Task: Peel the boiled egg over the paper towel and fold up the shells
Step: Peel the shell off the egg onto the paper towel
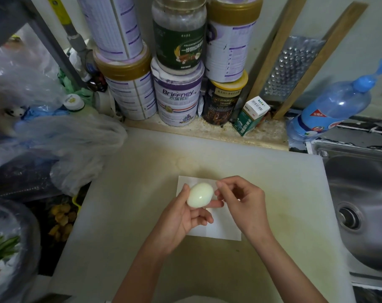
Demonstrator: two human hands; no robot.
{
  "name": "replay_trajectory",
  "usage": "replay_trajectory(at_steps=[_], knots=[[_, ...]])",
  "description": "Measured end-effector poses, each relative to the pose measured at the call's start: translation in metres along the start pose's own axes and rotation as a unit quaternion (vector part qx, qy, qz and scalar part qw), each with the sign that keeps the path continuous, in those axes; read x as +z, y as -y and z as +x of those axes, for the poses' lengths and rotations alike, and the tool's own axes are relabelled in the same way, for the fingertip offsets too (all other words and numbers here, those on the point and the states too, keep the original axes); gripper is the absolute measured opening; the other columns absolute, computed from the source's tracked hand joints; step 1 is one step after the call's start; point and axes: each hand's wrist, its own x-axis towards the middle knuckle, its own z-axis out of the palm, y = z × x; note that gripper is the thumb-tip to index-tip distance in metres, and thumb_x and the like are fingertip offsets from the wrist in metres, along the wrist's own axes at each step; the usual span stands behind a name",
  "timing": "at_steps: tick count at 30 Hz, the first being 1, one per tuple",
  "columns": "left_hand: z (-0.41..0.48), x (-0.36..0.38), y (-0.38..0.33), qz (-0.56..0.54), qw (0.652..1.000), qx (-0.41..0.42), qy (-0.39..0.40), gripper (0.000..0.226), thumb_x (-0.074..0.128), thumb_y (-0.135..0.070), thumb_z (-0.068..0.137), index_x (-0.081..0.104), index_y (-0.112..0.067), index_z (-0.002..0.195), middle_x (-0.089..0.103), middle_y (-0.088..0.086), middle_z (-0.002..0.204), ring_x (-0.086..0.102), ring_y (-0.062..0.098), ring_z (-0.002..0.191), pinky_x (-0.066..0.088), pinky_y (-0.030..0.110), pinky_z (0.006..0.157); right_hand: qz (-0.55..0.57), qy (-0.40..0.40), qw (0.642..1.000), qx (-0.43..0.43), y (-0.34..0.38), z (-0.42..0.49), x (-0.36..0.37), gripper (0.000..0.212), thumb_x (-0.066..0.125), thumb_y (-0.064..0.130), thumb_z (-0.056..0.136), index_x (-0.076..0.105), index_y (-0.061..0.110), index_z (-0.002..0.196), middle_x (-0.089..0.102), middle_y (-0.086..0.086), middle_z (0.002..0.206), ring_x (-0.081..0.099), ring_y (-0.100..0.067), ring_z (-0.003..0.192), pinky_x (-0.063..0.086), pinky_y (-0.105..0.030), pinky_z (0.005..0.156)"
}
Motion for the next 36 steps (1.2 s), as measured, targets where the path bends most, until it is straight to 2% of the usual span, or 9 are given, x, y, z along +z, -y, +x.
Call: replay_trajectory(at_steps=[4, 6, 15, 18, 24, 28, 31, 33, 36], knots=[[0.0, -0.002, -0.001, 0.015, 1.0, -0.008, -0.006, 0.062, 0.03, -0.055, 0.09, 0.057, -0.007, 0.119, 0.069, 0.025, 0.105, 0.063, 0.02, 0.062, 0.051, 0.024, 0.061, -0.036, 0.063, 0.996, -0.044, 0.003, -0.004, -0.007, 0.019, 0.064, 0.014, 0.085, 0.07, 0.024, 0.1, 0.072, 0.012, 0.09, 0.067, -0.002, 0.082, 0.051, -0.014, 0.072], [0.0, -0.002, -0.002, 0.016, 1.0, -0.014, -0.002, 0.061, 0.029, -0.054, 0.091, 0.059, -0.007, 0.117, 0.071, 0.02, 0.103, 0.062, 0.019, 0.061, 0.05, 0.024, 0.06, -0.037, 0.091, 0.993, -0.059, 0.005, -0.007, -0.004, 0.02, 0.067, 0.019, 0.082, 0.071, 0.022, 0.101, 0.068, 0.012, 0.096, 0.066, -0.005, 0.085, 0.052, -0.015, 0.074], [0.013, -0.001, 0.002, -0.005, 0.999, -0.054, 0.004, 0.062, 0.029, -0.056, 0.087, 0.067, -0.009, 0.102, 0.07, 0.019, 0.074, 0.059, 0.021, 0.055, 0.044, 0.029, 0.06, 0.127, -0.018, 0.991, 0.027, -0.005, -0.004, 0.015, 0.009, 0.072, 0.008, 0.076, 0.074, 0.016, 0.074, 0.068, -0.004, 0.078, 0.064, -0.015, 0.072, 0.053, -0.021, 0.065], [0.019, -0.001, 0.003, -0.018, 0.996, -0.081, 0.01, 0.063, 0.027, -0.056, 0.088, 0.076, -0.016, 0.088, 0.07, 0.015, 0.071, 0.06, 0.019, 0.054, 0.043, 0.029, 0.061, 0.089, -0.075, 0.993, 0.01, -0.011, -0.005, 0.022, 0.017, 0.07, 0.008, 0.079, 0.071, 0.023, 0.07, 0.064, -0.003, 0.074, 0.062, -0.026, 0.072, 0.053, -0.036, 0.067], [0.027, -0.012, 0.005, -0.091, 0.989, -0.118, 0.015, 0.066, 0.026, -0.053, 0.093, 0.076, -0.01, 0.089, 0.069, 0.011, 0.067, 0.06, 0.014, 0.053, 0.049, 0.021, 0.054, 0.013, -0.119, 0.993, 0.008, -0.023, 0.004, 0.018, 0.02, 0.069, 0.014, 0.081, 0.068, 0.03, 0.069, 0.066, 0.002, 0.069, 0.061, -0.017, 0.064, 0.053, -0.035, 0.062], [0.03, -0.021, 0.001, -0.112, 0.985, -0.128, 0.004, 0.065, 0.027, -0.049, 0.094, 0.077, -0.007, 0.087, 0.07, 0.012, 0.07, 0.062, 0.015, 0.054, 0.051, 0.021, 0.053, -0.143, -0.001, 0.99, 0.005, -0.036, 0.005, 0.005, 0.018, 0.059, 0.01, 0.089, 0.072, 0.023, 0.09, 0.074, 0.007, 0.081, 0.068, -0.007, 0.073, 0.056, -0.036, 0.071], [0.033, -0.025, -0.001, -0.116, 0.982, -0.147, -0.015, 0.069, 0.024, -0.048, 0.097, 0.077, -0.006, 0.085, 0.069, 0.013, 0.067, 0.06, 0.016, 0.052, 0.051, 0.02, 0.051, -0.245, 0.081, 0.965, -0.047, -0.042, -0.004, 0.004, 0.047, 0.048, -0.011, 0.087, 0.06, 0.019, 0.121, 0.073, 0.0, 0.102, 0.065, -0.005, 0.095, 0.051, -0.021, 0.08], [0.034, -0.027, -0.002, -0.119, 0.979, -0.161, -0.026, 0.069, 0.024, -0.048, 0.097, 0.077, -0.005, 0.084, 0.068, 0.012, 0.066, 0.06, 0.015, 0.051, 0.05, 0.02, 0.05, -0.252, 0.069, 0.962, -0.075, -0.043, -0.007, 0.007, 0.049, 0.05, -0.013, 0.084, 0.058, 0.018, 0.121, 0.073, 0.0, 0.103, 0.066, -0.005, 0.094, 0.052, -0.021, 0.078], [0.035, -0.029, -0.004, -0.119, 0.976, -0.179, -0.032, 0.068, 0.026, -0.047, 0.097, 0.076, -0.004, 0.083, 0.067, 0.011, 0.065, 0.06, 0.015, 0.049, 0.05, 0.019, 0.049, -0.256, 0.005, 0.963, -0.079, -0.046, -0.005, 0.013, 0.033, 0.065, -0.004, 0.081, 0.061, 0.013, 0.109, 0.075, 0.006, 0.089, 0.07, -0.006, 0.07, 0.055, -0.025, 0.063]])
